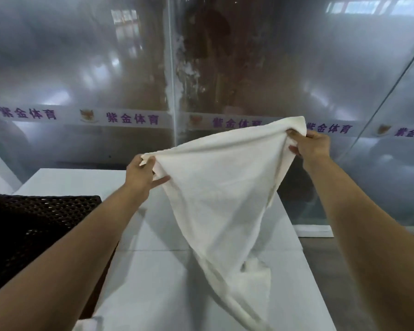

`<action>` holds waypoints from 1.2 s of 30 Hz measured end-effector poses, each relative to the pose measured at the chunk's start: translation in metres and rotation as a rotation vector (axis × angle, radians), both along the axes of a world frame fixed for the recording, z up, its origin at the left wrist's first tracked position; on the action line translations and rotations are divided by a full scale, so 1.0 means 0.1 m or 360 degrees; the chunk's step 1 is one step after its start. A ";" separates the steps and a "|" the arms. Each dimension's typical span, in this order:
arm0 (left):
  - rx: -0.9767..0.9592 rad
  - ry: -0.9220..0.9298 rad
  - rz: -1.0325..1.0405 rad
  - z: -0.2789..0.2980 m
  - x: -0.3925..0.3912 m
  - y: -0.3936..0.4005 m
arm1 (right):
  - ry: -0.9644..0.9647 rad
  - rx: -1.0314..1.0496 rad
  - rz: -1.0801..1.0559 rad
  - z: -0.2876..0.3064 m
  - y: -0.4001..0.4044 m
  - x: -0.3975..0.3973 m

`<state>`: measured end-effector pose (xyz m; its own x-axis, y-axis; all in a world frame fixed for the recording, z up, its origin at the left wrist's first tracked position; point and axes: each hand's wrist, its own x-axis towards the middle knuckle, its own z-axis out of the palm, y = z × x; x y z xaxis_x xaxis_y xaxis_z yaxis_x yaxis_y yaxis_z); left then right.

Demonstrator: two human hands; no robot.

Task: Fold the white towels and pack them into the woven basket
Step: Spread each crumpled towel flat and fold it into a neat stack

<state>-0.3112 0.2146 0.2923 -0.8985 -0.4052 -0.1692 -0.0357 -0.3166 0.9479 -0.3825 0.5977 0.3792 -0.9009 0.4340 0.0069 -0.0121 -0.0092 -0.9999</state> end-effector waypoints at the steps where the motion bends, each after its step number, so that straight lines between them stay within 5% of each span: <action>1: 0.0033 0.0079 -0.0007 0.20 -0.21 -0.01 | 0.0046 -0.0033 0.0021 0.12 0.02 -0.19; 9: -0.0124 0.0744 0.0154 1.76 -1.02 0.12 | 0.0707 -0.0314 0.0296 1.30 0.23 -0.91; 14: -0.0249 0.0869 0.0160 2.06 -1.02 0.21 | 0.0839 -0.0383 0.0356 1.47 0.34 -0.90; 26: -0.0340 0.0776 0.0160 1.18 0.16 0.21 | 0.0595 -0.0527 0.0178 0.30 0.36 0.58; 36: -0.0462 0.0459 -0.0150 -0.15 2.20 0.21 | 0.0236 -0.0433 -0.0607 -1.29 0.19 2.75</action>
<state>-0.0910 0.2357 0.2774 -0.9278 -0.3127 0.2037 0.2281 -0.0431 0.9727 -0.1079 0.6168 0.2507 -0.6750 0.7369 -0.0364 -0.2073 -0.2368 -0.9492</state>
